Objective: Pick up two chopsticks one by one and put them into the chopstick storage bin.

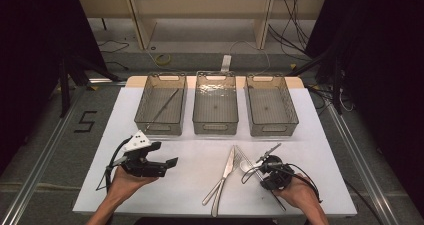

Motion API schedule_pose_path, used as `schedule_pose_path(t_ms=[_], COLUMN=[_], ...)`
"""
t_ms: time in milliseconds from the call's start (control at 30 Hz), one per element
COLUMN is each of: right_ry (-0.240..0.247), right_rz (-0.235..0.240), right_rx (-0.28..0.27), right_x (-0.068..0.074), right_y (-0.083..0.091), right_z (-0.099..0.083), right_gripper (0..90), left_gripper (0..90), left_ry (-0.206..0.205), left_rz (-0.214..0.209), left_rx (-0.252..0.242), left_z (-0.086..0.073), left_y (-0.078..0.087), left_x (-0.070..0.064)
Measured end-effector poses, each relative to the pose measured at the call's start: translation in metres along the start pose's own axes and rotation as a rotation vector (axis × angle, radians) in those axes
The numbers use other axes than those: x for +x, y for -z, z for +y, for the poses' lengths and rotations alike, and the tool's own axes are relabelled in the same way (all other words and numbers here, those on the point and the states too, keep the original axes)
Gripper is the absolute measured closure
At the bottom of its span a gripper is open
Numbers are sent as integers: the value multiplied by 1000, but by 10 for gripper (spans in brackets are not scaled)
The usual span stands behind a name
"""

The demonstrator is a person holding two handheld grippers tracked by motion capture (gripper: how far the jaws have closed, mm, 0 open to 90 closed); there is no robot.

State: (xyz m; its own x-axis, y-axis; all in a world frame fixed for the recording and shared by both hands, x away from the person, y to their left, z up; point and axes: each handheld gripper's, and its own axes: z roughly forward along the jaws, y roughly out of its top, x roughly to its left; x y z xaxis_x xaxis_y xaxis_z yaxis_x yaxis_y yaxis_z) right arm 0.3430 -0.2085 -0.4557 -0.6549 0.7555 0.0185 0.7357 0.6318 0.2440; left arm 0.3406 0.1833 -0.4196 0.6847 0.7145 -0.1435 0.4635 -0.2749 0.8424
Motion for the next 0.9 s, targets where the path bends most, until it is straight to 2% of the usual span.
schedule_pose_path(t_ms=[100, 233, 433, 467, 567, 733, 900], right_ry=[-26, -18, -6, -19, -15, 20, 88], right_rz=[-7, -13, -29, -27, -31, -30, -30], right_rx=[7, 8, -34, -49, -70, -103, -120], right_x=[-1, -2, -8, -10, -15, -18, -4], right_y=[1, 1, 10, 12, 18, 27, 35], right_z=[0, 0, -2, -3, -4, 0, 10], right_gripper=[853, 859, 863, 863, 863, 863, 863], left_gripper=[158, 158, 158, 158, 158, 158, 158], left_ry=[-1, -1, -1, -1, 1, -4, -25], left_rz=[1, 1, 0, 1, -6, -13, -22], left_rx=[0, -1, 1, 1, 2, 1, 0], left_z=[0, 0, 0, 0, 1, 2, 4], left_y=[0, 0, 0, 0, 0, -1, -2], left_x=[0, 0, 0, 0, 0, -2, -4])
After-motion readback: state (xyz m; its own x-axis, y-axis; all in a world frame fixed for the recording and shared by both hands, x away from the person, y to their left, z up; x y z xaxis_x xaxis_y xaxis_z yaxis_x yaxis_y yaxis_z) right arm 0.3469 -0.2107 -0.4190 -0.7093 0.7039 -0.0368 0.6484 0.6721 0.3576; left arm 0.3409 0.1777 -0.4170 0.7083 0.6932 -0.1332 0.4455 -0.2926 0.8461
